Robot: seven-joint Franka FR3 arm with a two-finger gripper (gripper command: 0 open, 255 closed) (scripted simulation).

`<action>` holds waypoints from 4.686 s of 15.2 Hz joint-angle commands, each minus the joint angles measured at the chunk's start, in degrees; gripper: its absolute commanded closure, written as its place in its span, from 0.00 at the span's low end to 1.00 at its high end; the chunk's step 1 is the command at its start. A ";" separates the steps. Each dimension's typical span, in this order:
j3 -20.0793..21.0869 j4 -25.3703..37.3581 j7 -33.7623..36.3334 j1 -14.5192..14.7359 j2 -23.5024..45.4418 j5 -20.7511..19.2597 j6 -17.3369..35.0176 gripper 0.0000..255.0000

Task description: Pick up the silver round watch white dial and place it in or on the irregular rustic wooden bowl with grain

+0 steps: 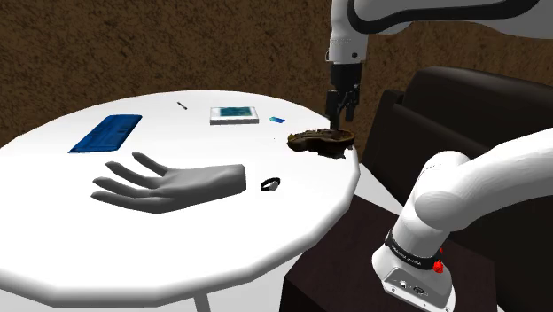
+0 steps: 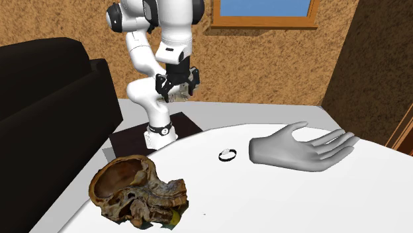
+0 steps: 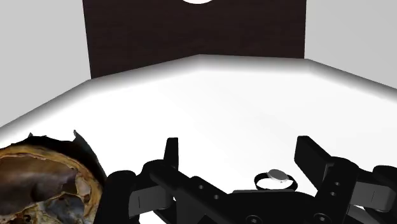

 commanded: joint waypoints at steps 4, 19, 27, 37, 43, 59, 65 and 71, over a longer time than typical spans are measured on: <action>0.33 -1.74 -0.08 1.15 3.67 2.18 5.75 0.00; 2.66 0.11 -4.32 7.96 29.28 14.47 31.59 0.00; 3.83 0.12 -6.15 9.64 36.29 17.88 39.05 0.00; 4.11 -0.87 -6.43 9.93 37.32 18.42 41.10 0.00; 4.11 -0.87 -6.43 9.93 37.32 18.42 41.11 1.00; 3.85 3.45 -3.70 9.52 32.07 16.68 31.80 1.00; 3.71 6.28 -2.50 9.36 30.16 16.05 27.19 1.00; 3.56 9.53 -1.38 9.23 28.74 15.55 22.62 1.00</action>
